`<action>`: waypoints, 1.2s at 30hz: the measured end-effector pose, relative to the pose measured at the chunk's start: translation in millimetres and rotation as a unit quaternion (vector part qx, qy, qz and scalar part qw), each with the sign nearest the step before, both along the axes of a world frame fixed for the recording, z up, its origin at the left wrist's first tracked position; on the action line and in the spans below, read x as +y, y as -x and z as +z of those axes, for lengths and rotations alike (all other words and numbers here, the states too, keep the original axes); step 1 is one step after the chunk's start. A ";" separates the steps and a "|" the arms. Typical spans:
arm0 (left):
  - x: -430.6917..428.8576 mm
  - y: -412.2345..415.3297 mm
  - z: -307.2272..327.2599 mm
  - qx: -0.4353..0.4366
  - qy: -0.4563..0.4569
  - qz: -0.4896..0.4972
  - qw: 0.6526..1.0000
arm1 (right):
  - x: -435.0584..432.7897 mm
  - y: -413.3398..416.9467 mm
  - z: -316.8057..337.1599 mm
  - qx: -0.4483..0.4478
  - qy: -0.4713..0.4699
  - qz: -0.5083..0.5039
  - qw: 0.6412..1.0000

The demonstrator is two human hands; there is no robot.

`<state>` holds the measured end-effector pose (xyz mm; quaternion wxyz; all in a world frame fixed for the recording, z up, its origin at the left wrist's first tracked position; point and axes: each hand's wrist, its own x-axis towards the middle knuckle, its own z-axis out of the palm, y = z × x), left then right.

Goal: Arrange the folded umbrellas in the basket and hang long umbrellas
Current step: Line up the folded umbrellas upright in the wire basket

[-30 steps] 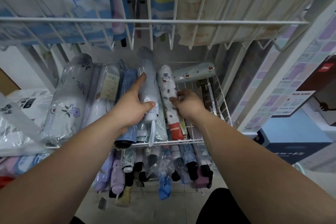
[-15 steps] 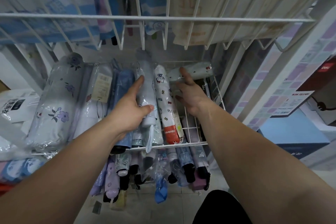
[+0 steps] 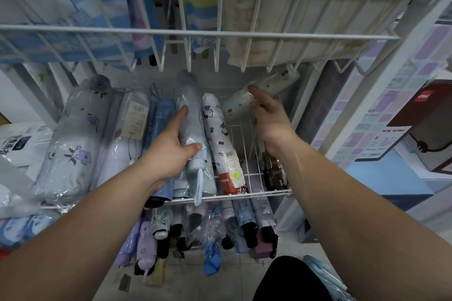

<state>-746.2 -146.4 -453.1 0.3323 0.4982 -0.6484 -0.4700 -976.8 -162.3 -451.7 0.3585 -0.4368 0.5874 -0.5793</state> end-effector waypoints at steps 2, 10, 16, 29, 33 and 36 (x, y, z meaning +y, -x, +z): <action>-0.1 0.8 0.4 -0.008 0.001 -0.001 1.000 | 5.7 6.2 7.5 0.056 0.007 -0.019 0.998; 2.1 2.3 -0.2 -0.057 0.025 -0.018 0.998 | 17.4 17.5 31.6 0.309 -0.023 -0.097 0.946; 4.5 8.1 -0.6 -0.064 0.024 -0.029 0.997 | 16.2 17.0 37.6 0.381 -0.082 0.024 0.921; -0.2 11.8 -9.6 -0.091 0.029 -0.047 0.994 | 27.1 2.5 -28.5 0.205 -0.118 0.097 0.967; 0.6 10.3 -9.0 -0.082 0.032 -0.047 0.995 | 32.6 16.0 -19.4 0.203 -0.103 0.115 0.967; 1.1 9.7 -9.1 -0.083 0.031 -0.046 0.995 | 44.1 25.1 -9.3 0.241 -0.126 0.143 0.952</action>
